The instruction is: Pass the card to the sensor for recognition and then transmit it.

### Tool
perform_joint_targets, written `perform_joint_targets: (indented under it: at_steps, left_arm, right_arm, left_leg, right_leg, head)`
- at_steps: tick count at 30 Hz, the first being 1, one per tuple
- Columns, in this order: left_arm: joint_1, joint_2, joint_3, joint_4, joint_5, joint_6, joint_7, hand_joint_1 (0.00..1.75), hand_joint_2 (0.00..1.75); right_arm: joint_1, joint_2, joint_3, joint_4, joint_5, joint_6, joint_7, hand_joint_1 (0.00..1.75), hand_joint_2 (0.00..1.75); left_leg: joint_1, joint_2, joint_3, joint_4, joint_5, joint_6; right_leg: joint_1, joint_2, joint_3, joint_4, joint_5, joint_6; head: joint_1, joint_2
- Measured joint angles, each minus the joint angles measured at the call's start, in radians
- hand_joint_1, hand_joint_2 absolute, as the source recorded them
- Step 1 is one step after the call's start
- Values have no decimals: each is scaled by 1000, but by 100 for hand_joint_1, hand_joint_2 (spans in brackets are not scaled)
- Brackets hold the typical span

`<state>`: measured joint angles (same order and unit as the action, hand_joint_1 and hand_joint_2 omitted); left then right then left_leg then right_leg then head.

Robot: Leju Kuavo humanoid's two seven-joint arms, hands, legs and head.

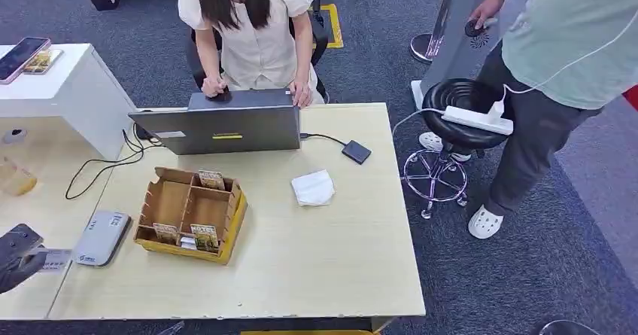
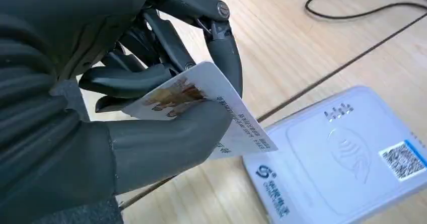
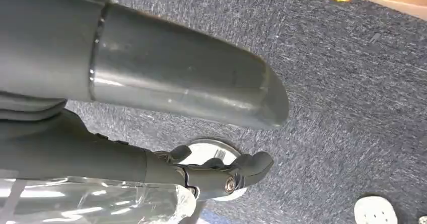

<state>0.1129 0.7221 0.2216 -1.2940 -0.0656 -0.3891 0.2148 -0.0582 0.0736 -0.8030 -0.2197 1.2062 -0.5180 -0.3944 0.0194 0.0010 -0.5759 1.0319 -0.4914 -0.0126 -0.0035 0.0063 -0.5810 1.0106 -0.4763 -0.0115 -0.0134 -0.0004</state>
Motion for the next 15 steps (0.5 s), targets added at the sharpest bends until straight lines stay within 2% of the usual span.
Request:
perform_joint_targets:
  at_steps: [10,15]
  left_arm:
    - [44,0,5,-39,23,-6,4,175,175]
    - [39,0,43,-45,94,-16,4,175,175]
  right_arm:
    - [-2,0,0,0,1,-1,0,0,0]
    - [-2,0,0,0,1,-1,0,0,0]
  left_leg:
    - [0,0,0,0,0,0]
    - [0,0,0,0,0,0]
  right_leg:
    - [0,-1,0,0,0,0]
    - [0,0,0,0,0,0]
  head:
    - [0,0]
    - [0,0]
